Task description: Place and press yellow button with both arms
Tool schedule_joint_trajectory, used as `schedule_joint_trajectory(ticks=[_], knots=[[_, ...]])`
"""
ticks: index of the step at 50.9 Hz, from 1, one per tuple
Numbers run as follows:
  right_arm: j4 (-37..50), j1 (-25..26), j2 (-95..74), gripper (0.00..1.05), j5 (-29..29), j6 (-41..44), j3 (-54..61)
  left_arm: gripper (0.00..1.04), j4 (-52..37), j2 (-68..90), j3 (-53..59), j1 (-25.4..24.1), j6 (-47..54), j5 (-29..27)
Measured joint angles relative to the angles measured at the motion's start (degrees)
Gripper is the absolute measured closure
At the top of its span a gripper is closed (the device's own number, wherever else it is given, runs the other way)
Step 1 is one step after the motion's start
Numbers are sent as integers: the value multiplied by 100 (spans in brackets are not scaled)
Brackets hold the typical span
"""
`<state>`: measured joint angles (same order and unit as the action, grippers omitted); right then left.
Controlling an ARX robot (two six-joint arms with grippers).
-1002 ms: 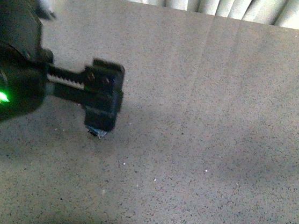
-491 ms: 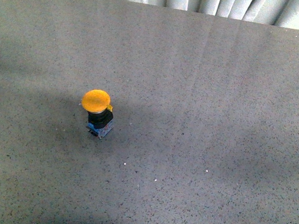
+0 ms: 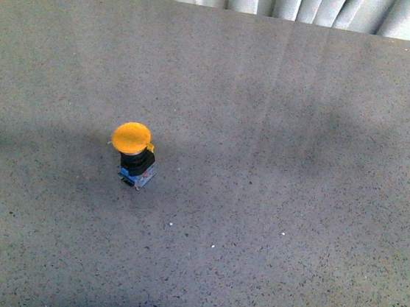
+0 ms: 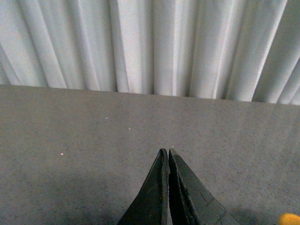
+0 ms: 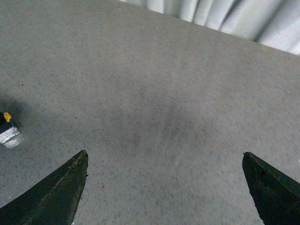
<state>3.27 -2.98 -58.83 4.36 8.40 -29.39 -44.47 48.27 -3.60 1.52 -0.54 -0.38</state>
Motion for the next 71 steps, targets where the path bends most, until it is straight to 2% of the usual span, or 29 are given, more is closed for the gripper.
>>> schedule_joint_trajectory(ticks=[3, 9, 18, 19, 22, 25, 32, 47, 68, 71], knots=[[389, -297, -782, 9, 2, 120, -326, 103, -70, -85, 131, -116, -2, -4], [990, -1154, -2522, 9, -166, 509, -1373, 103, 417, -623, 275, -127, 4, 42], [800, -2173, -4277, 9, -105, 684, -2848, 103, 1220, -1521, 289, -133, 4, 39], [769, -2234, -4371, 10, -81, 645, -2931, 103, 1287, -1593, 289, -133, 4, 39], [734, -2433, -4640, 23, -85, 566, -3169, 103, 1543, -1880, 289, -133, 4, 39], [728, -2529, -4739, 32, -92, 522, -3265, 103, 1700, -2052, 289, -133, 4, 39], [546, -2732, -4839, 62, 76, 417, -3355, 103, 2181, -2553, 289, -133, 4, 42], [365, -2787, -4937, 103, 407, 96, -3355, 103, 2717, -3106, 289, -133, 4, 39], [68, -2815, -5230, 103, 772, -129, -3359, 103, 3416, -3803, 289, -133, 7, 39], [55, -2820, -5259, 103, 772, -131, -3366, 103, 4044, -4262, 289, -133, 7, 46]])
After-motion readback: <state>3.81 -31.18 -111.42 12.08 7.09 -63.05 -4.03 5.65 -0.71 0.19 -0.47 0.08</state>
